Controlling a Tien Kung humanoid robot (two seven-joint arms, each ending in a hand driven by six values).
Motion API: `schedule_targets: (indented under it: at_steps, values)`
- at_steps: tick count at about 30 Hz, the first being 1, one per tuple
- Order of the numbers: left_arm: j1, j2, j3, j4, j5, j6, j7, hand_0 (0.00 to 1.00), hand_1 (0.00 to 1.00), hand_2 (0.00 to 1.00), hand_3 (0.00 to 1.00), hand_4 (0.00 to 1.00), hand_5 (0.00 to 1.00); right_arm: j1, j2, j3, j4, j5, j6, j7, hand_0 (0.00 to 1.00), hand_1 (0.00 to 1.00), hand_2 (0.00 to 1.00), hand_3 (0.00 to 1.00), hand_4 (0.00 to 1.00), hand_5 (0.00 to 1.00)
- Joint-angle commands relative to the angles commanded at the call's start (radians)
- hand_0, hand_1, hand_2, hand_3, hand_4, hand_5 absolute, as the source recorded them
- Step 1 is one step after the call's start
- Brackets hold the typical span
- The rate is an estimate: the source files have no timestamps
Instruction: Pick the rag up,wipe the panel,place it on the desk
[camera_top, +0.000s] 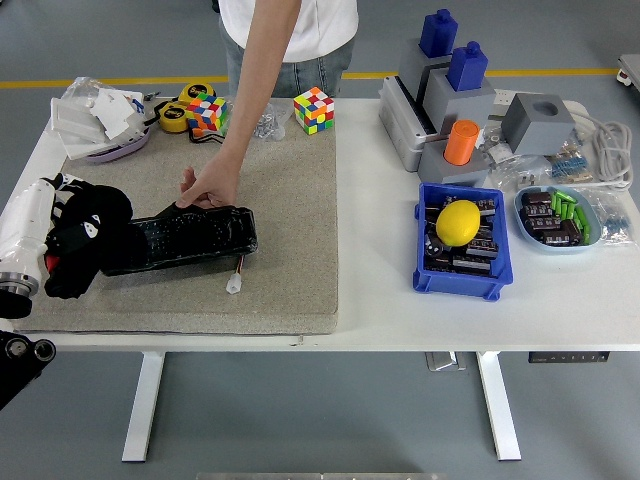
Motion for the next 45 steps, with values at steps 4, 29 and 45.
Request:
schedule_targets:
  at_steps: [4, 29, 45]
  values:
    - [-0.008, -0.004, 0.029, -0.006, -0.002, 0.000, 0.000, 0.220, 0.181, 0.552, 0.557, 0.463, 0.002, 0.003, 0.001, -0.001, 0.001, 0.000, -0.001, 0.002, 0.759, 0.632, 0.697, 0.609, 0.986, 0.596]
    - [-0.087, -0.036, 0.186, -0.049, -0.019, 0.000, 0.001, 0.213, 0.172, 0.555, 0.558, 0.463, 0.002, 0.003, -0.006, -0.010, -0.004, 0.007, 0.005, 0.000, 0.758, 0.631, 0.697, 0.608, 0.985, 0.598]
    - [-0.166, -0.062, 0.286, -0.028, -0.040, 0.000, 0.008, 0.217, 0.166, 0.555, 0.559, 0.465, 0.002, 0.010, -0.011, -0.028, -0.005, 0.010, 0.005, 0.000, 0.758, 0.631, 0.697, 0.607, 0.985, 0.597]
